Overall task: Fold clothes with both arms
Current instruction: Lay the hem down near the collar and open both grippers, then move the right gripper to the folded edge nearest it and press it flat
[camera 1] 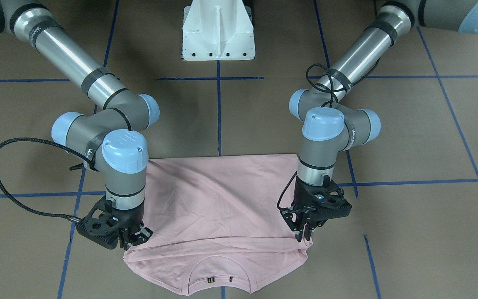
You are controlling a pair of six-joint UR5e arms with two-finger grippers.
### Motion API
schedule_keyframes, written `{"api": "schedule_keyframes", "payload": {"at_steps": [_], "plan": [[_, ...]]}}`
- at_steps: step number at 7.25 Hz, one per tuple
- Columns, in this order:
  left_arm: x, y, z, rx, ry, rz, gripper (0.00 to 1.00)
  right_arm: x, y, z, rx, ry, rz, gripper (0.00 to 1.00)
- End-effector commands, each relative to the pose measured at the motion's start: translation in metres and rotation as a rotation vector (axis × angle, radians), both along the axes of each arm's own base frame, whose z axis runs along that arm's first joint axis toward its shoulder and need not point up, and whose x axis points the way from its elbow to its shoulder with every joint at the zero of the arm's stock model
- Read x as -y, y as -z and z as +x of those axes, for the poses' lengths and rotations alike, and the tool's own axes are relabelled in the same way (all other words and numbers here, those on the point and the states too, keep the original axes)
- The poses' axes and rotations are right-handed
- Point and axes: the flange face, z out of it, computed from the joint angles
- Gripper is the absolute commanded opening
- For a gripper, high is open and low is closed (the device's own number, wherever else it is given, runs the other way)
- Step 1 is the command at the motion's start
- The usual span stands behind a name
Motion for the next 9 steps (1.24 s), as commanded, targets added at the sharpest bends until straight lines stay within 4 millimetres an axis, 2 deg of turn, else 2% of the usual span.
{"api": "schedule_keyframes", "payload": {"at_steps": [1,2,3,4,6,7,8,9], "plan": [[0.008,0.010,-0.023,-0.040,0.019,0.027,0.46,-0.001,0.019,0.013,0.039,-0.010,0.027,0.51],[0.006,0.023,-0.039,-0.084,-0.010,0.035,0.47,-0.020,0.026,0.028,0.095,0.004,0.040,0.56],[-0.005,0.021,-0.052,-0.111,-0.030,0.040,0.47,-0.062,0.013,0.037,0.142,0.043,0.044,0.61],[-0.012,0.020,-0.059,-0.120,-0.031,0.049,0.47,-0.116,-0.002,0.036,0.180,0.063,0.036,0.64],[-0.014,0.019,-0.059,-0.133,-0.032,0.058,0.50,-0.191,-0.009,0.032,0.257,0.058,-0.015,0.67],[-0.014,0.018,-0.060,-0.133,-0.029,0.056,0.51,-0.219,-0.022,0.043,0.269,0.060,-0.037,0.68],[-0.014,0.018,-0.060,-0.134,-0.029,0.055,0.54,-0.225,-0.028,0.044,0.265,0.062,-0.046,0.71],[-0.015,0.019,-0.060,-0.136,-0.029,0.057,0.54,-0.233,-0.031,0.031,0.274,0.053,-0.075,0.72]]}}
